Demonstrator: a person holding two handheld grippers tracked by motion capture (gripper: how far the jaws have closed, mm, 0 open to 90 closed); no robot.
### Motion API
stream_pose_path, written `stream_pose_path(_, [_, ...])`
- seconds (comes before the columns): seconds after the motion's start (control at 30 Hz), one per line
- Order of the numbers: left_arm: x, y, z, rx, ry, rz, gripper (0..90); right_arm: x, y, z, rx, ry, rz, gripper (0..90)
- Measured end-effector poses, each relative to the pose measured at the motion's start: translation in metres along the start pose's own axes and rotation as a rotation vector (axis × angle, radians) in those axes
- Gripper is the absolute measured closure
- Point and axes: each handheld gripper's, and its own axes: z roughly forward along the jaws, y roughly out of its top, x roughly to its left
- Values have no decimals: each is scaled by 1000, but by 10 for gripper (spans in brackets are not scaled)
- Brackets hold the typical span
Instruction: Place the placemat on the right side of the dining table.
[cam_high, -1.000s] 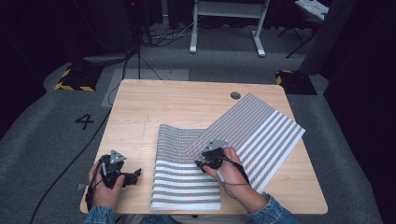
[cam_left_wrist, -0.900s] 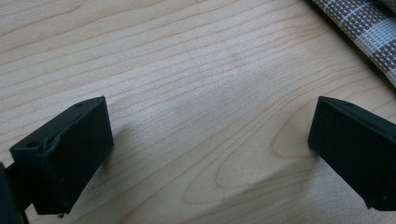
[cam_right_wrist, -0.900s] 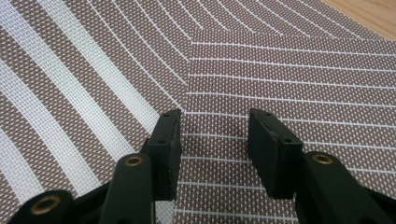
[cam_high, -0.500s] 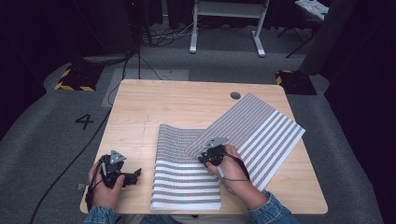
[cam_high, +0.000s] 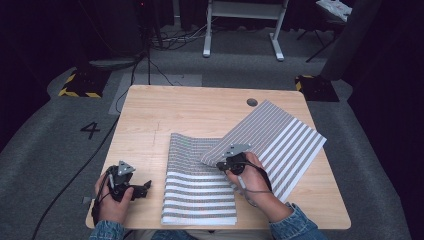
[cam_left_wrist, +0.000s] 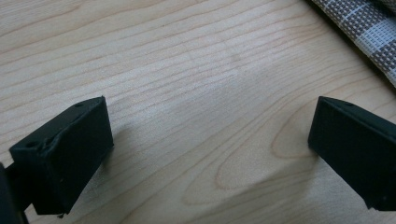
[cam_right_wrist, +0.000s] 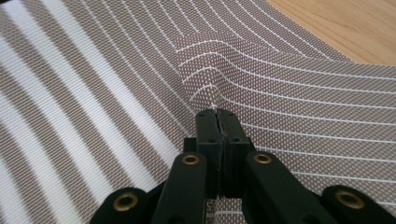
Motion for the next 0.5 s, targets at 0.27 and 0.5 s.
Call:
stream_pose_path(0.27, [0, 0, 0, 1, 0, 0, 1, 1, -14, -37, -19, 41, -50, 894])
stream_pose_path(0.5, [0, 0, 0, 1, 1, 0, 1, 1, -37, -62, -29, 67, -47, 893])
